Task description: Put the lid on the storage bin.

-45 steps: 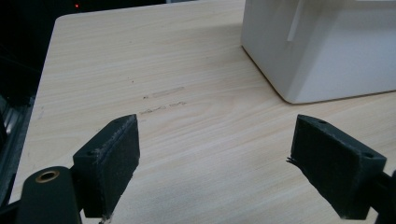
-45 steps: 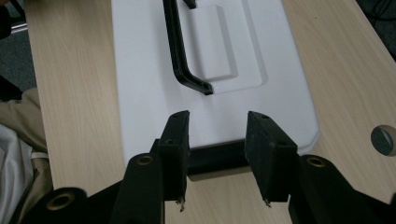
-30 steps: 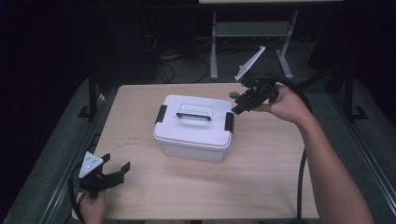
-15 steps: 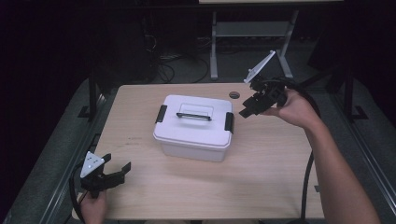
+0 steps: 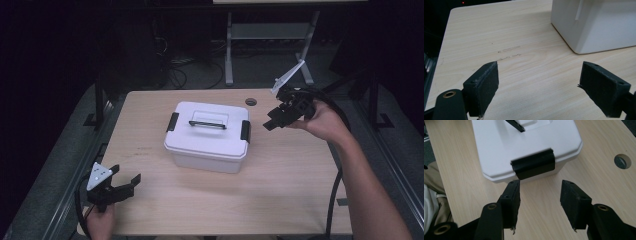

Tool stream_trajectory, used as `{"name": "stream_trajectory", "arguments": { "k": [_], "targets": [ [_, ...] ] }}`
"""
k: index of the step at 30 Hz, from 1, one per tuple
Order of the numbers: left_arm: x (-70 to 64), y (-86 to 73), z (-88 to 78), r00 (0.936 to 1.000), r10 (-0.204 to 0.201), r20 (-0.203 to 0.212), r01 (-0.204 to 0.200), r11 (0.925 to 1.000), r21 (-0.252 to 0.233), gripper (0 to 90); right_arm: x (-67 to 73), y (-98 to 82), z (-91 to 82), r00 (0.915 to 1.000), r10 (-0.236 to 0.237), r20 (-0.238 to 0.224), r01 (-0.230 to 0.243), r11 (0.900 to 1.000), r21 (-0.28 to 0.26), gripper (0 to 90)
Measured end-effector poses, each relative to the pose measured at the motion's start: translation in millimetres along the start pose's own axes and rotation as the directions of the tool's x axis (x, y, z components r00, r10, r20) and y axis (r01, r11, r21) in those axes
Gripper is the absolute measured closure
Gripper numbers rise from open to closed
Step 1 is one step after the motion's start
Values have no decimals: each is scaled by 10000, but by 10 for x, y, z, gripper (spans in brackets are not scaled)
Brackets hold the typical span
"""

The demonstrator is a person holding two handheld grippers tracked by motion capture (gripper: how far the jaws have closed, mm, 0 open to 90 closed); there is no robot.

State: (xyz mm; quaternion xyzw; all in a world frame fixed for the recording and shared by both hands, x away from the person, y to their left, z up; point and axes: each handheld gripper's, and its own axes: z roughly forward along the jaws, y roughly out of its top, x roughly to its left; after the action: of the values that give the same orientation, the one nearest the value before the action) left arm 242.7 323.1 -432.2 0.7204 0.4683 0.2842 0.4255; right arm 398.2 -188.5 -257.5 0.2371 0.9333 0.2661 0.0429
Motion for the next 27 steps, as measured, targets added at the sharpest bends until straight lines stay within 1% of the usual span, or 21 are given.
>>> {"name": "stream_trajectory", "arguments": {
  "k": [20,27],
  "targets": [
    [-10,0,4,10000,56,6,-56,10000,41,149,-27,-277,14,9990,441,63,-442,9990,7,462],
    [-12,0,5,10000,67,7,-67,10000,41,149,-36,-385,36,9982,602,17,-602,9982,-1,455]
  ]
}}
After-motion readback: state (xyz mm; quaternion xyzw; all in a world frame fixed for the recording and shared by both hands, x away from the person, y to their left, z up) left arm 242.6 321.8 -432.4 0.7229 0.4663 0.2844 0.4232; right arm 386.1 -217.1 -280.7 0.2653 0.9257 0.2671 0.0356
